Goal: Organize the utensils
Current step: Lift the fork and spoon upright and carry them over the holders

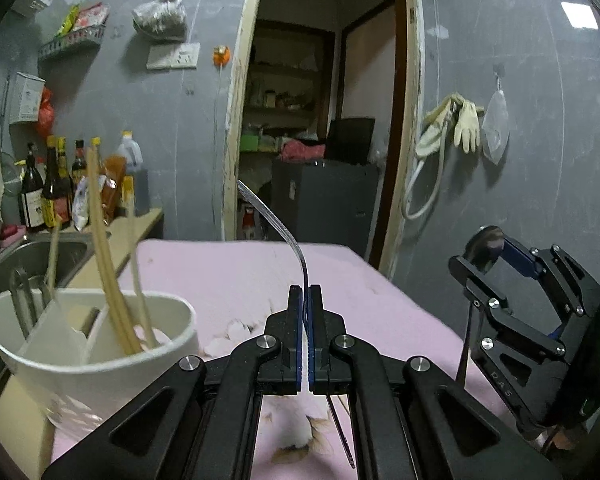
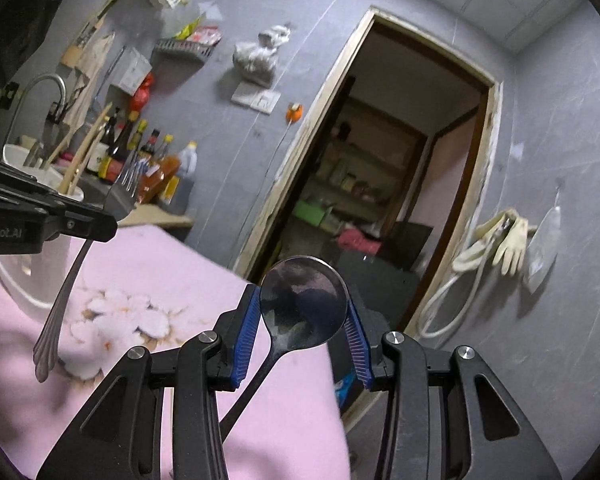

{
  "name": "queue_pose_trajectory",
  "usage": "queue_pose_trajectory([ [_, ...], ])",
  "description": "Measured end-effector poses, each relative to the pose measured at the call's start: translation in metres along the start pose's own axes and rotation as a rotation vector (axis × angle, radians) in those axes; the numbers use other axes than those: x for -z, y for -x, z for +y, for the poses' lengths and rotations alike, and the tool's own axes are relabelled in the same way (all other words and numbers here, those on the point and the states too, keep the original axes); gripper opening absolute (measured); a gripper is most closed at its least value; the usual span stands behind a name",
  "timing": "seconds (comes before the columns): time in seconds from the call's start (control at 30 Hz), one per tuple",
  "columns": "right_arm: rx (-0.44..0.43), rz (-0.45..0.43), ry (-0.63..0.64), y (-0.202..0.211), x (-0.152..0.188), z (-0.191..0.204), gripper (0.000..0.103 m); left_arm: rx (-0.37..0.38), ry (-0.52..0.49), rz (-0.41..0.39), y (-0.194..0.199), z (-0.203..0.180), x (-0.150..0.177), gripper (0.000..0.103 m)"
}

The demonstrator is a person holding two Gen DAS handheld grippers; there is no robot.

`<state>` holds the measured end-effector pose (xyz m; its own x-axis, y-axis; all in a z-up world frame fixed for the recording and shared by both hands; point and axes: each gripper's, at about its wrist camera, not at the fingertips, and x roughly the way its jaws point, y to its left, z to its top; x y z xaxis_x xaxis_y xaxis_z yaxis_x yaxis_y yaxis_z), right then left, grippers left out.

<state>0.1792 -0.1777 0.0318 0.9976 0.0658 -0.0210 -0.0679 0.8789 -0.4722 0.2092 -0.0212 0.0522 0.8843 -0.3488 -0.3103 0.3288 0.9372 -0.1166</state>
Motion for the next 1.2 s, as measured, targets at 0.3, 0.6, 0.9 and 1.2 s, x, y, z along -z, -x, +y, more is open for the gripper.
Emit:
queue_pose_trajectory([
  [0.3, 0.009, -0.130, -0.014, 0.014, -0.039, 0.006, 0.038, -0.034, -0.032, -0.118, 0.032, 0.026, -0.032, 0.000],
  [0.6, -0.102, -0.256, -0.109, 0.011, -0.093, 0.025, 0.039, -0.142, -0.020, -0.227, 0.077, 0.077, -0.051, 0.000],
  [0.9, -0.238, -0.356, -0.177, 0.002, -0.140, 0.057, 0.039, -0.283, 0.030, -0.285, 0.106, 0.130, -0.067, 0.000],
  [1.2, -0.278, -0.322, -0.163, -0.020, -0.141, 0.090, 0.039, -0.385, 0.013, -0.252, 0.090, 0.157, -0.051, 0.000],
])
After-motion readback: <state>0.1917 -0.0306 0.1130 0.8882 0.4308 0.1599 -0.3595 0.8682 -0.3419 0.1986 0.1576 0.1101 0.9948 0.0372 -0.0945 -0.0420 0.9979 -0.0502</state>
